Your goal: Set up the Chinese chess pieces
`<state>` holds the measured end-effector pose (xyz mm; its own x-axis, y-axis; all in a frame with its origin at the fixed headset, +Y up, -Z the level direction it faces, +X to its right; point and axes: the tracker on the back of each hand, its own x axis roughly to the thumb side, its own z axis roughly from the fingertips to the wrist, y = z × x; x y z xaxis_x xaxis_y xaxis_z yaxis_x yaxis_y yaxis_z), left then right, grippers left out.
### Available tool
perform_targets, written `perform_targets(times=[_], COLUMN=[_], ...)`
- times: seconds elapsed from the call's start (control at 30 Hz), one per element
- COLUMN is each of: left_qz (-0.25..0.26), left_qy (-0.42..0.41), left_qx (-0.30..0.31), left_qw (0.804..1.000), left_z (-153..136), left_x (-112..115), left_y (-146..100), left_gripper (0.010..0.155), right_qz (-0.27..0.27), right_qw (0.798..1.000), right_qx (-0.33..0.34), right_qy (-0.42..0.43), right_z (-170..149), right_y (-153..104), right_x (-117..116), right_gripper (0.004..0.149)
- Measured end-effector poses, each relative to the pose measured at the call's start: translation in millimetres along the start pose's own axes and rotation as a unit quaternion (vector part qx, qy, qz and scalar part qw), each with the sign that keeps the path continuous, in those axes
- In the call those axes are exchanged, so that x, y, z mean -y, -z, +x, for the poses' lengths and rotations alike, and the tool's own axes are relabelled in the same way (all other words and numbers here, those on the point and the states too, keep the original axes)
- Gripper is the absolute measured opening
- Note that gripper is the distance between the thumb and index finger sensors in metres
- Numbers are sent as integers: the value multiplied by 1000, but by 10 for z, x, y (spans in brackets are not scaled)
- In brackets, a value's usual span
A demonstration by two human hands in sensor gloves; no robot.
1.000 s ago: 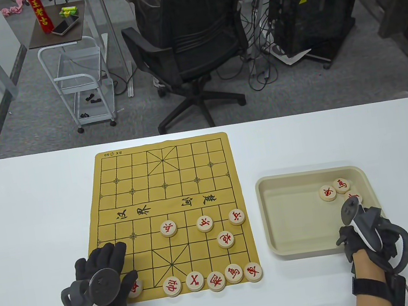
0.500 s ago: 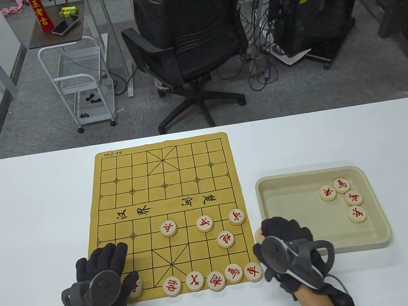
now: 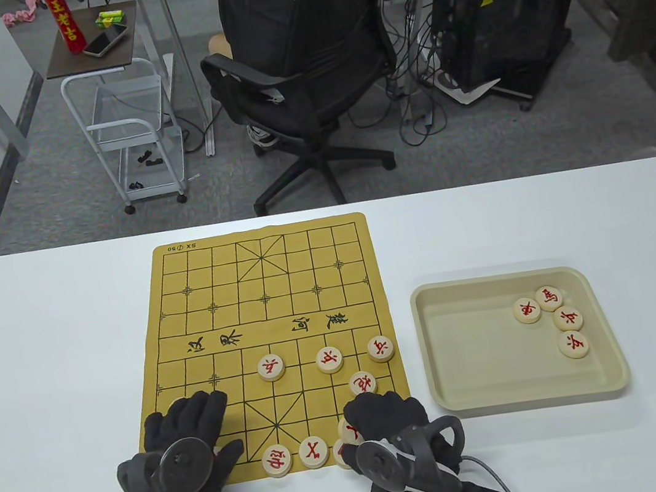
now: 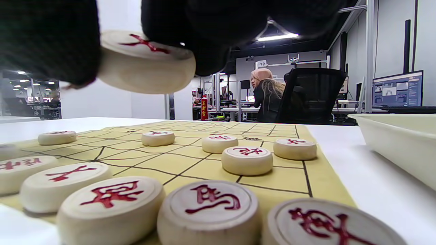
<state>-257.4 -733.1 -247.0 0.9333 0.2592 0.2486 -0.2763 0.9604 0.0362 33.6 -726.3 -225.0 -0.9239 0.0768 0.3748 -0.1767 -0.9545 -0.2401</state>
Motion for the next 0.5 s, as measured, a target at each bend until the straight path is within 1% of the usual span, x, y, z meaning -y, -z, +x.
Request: perform_targets(times=[0.13, 0.23, 0.37, 0.43, 0.5], left_qz=[-40, -75, -116, -136, -133], left_qy=[-81, -134, -147, -156, -169], left_qx=[31, 44, 48, 43, 27], left_qw=[995, 987, 981, 977, 976], left_z=[378, 659, 982, 1070, 1092], left_x=[31, 124, 319, 407, 460], left_y=[115, 231, 384, 434, 476], left_gripper=[79, 77, 75, 71, 67], right_qz=[-10, -13, -24, -29, -34], right_qw=[1000, 1000, 999, 999, 999], right_qx=[9, 17, 25, 24, 24], right_qy=[-2, -9, -22, -22, -24], right_z=[37, 68, 117, 127, 139], right_y=[-22, -43, -70, -77, -88], right_x=[9, -4, -20, -12, 1], right_gripper=[71, 71, 72, 72, 72])
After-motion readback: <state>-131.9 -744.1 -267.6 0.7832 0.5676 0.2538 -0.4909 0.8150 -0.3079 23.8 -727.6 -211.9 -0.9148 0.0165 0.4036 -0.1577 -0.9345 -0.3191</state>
